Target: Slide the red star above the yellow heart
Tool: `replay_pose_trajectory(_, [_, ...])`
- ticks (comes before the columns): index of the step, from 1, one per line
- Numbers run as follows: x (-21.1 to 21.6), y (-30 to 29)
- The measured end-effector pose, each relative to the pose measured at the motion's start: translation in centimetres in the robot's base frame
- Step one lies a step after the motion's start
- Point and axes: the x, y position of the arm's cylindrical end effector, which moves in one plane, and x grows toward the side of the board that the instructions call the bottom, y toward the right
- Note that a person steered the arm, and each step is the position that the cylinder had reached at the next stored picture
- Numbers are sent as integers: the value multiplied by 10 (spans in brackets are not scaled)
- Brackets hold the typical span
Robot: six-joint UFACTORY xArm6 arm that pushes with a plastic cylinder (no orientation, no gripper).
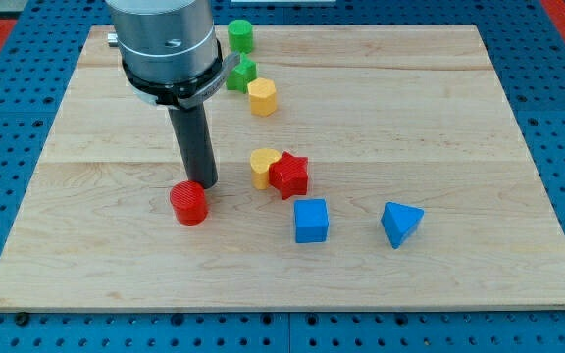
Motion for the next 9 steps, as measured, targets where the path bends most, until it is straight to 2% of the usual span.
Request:
replay_pose_trajectory(3, [20, 19])
replay_pose_trajectory(6, [21, 111])
replay_pose_trajectory(7, [18, 138])
replay_pose_trajectory(9, [-23, 119])
